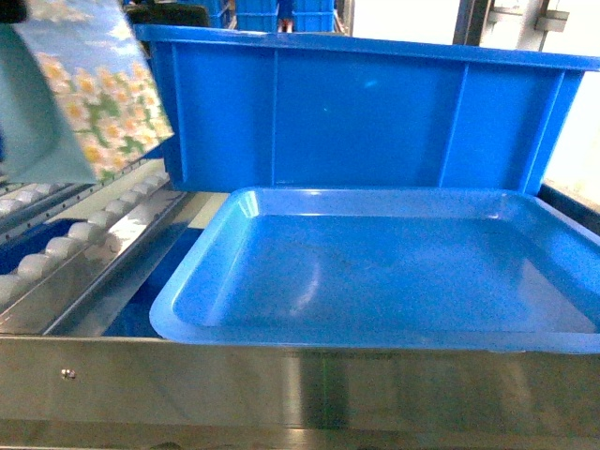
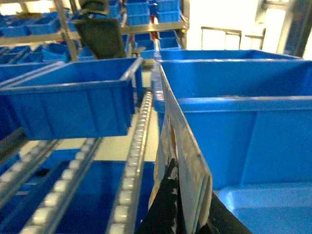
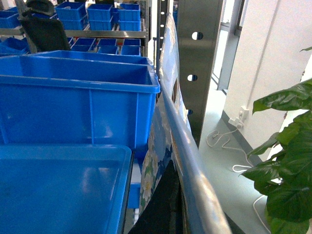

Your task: Move flower gift bag to table near conveyor

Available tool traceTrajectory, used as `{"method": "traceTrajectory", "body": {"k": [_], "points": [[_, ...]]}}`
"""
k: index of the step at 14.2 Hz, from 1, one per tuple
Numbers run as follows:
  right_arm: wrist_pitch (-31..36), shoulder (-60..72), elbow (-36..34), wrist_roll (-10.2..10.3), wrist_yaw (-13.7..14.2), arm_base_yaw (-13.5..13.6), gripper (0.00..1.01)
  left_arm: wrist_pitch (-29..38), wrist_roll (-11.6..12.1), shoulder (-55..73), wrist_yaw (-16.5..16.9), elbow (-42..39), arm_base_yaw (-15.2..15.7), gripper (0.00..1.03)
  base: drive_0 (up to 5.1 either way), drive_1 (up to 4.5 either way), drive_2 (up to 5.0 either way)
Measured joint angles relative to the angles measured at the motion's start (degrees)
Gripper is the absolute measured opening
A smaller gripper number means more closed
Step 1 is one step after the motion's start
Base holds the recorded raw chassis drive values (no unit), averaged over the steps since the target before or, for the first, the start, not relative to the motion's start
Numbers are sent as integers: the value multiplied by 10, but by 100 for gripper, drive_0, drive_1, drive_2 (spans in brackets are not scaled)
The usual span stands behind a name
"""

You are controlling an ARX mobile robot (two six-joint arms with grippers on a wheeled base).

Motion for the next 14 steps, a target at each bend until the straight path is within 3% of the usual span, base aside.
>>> {"method": "traceTrajectory", "body": {"k": [3, 5, 8, 14], "points": [[0, 0, 0, 0, 0, 0, 2, -36, 7, -105, 10, -61, 39, 2, 0, 0, 0], [0, 0, 0, 0, 0, 0, 2, -73, 7, -173, 20, -106, 48, 2, 0, 0, 0], [0, 0, 0, 0, 0, 0, 2, -70, 9, -266, 68, -152, 74, 2, 0, 0, 0], [0, 0, 0, -2, 0, 0, 2, -70, 10, -265, 70, -152, 75, 2, -480, 240, 240]]}}
